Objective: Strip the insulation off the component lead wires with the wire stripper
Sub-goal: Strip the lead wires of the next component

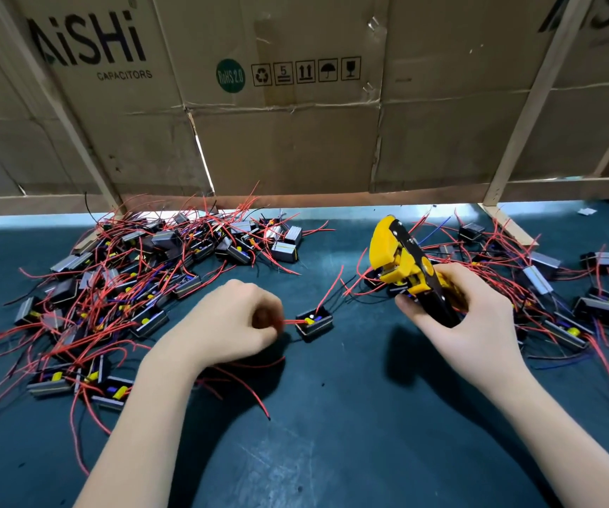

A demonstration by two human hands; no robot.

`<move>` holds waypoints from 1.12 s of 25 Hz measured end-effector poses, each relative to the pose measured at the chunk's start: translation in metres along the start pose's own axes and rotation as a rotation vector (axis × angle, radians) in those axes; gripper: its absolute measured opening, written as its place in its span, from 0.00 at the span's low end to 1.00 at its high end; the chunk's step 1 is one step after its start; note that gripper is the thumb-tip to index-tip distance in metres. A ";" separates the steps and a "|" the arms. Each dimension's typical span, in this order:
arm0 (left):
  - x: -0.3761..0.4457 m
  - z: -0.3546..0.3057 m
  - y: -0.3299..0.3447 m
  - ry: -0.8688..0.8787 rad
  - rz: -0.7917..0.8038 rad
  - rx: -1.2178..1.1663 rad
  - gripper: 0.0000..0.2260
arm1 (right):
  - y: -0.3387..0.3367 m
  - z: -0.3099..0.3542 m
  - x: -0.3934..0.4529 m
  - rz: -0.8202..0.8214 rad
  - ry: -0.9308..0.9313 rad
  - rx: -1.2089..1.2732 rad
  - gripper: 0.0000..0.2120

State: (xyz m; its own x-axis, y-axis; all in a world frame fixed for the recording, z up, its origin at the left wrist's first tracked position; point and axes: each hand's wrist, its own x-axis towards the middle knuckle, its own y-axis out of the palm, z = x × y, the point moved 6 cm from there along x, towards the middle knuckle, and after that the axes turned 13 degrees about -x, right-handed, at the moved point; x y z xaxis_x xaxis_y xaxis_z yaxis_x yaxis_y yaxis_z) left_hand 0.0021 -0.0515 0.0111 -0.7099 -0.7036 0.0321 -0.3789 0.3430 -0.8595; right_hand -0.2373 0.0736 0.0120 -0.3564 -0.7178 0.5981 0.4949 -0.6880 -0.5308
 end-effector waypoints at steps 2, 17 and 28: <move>-0.004 0.003 -0.010 -0.005 -0.089 0.067 0.19 | 0.001 0.000 0.000 0.001 0.005 -0.005 0.13; 0.018 -0.019 0.036 -0.011 -0.348 -0.352 0.07 | 0.002 -0.009 -0.001 -0.008 0.070 -0.409 0.16; 0.018 -0.025 0.038 0.117 -0.260 -0.614 0.05 | 0.000 -0.030 -0.001 0.057 0.229 -0.716 0.22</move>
State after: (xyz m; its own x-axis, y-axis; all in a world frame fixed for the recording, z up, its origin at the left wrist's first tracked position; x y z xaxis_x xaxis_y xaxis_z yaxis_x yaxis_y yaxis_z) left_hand -0.0401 -0.0358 -0.0084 -0.5968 -0.7507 0.2835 -0.7900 0.4877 -0.3717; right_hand -0.2604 0.0709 -0.0069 -0.5399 -0.7050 0.4598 -0.0907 -0.4944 -0.8645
